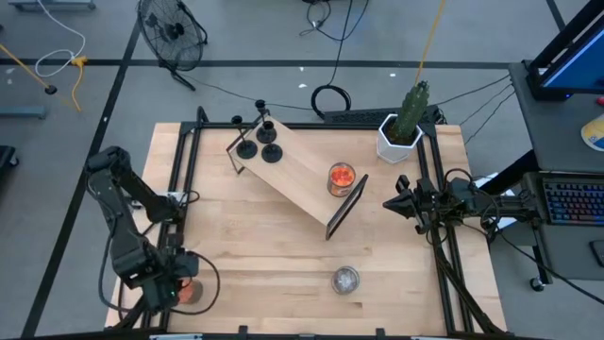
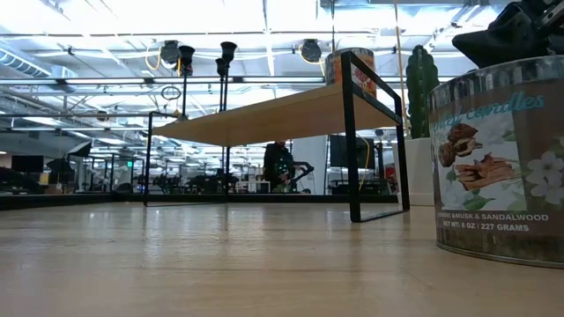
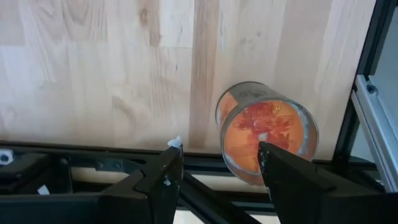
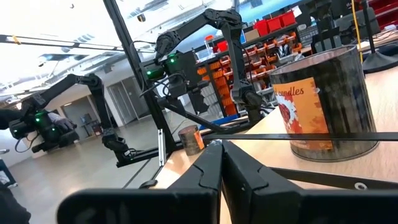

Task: Pick & Place candle stick holders
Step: Put the orange black candle tin on the shelf

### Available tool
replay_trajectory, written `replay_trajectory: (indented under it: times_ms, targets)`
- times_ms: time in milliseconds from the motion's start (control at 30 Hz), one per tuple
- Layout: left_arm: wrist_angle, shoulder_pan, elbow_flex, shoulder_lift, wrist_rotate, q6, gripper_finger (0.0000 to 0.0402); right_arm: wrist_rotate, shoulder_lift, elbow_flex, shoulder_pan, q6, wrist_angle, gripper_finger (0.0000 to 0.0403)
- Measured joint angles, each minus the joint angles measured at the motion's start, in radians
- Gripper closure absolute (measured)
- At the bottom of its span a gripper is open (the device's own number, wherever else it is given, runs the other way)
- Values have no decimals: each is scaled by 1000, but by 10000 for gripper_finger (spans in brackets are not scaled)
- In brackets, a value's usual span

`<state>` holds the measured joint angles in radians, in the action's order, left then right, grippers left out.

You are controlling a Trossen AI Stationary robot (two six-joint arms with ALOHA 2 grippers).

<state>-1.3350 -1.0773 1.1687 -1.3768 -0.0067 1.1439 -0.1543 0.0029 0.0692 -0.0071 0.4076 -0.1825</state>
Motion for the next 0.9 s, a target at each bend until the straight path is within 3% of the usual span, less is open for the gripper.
replay_trajectory:
  times_ms: [533, 900]
  targets:
    - [144, -19, -183, 0, 8, 59, 188, 17, 0, -1, 0, 0, 0, 402]
    - [231, -19, -271, 4, 67, 65, 188, 50, 0, -2, 0, 0, 0, 402]
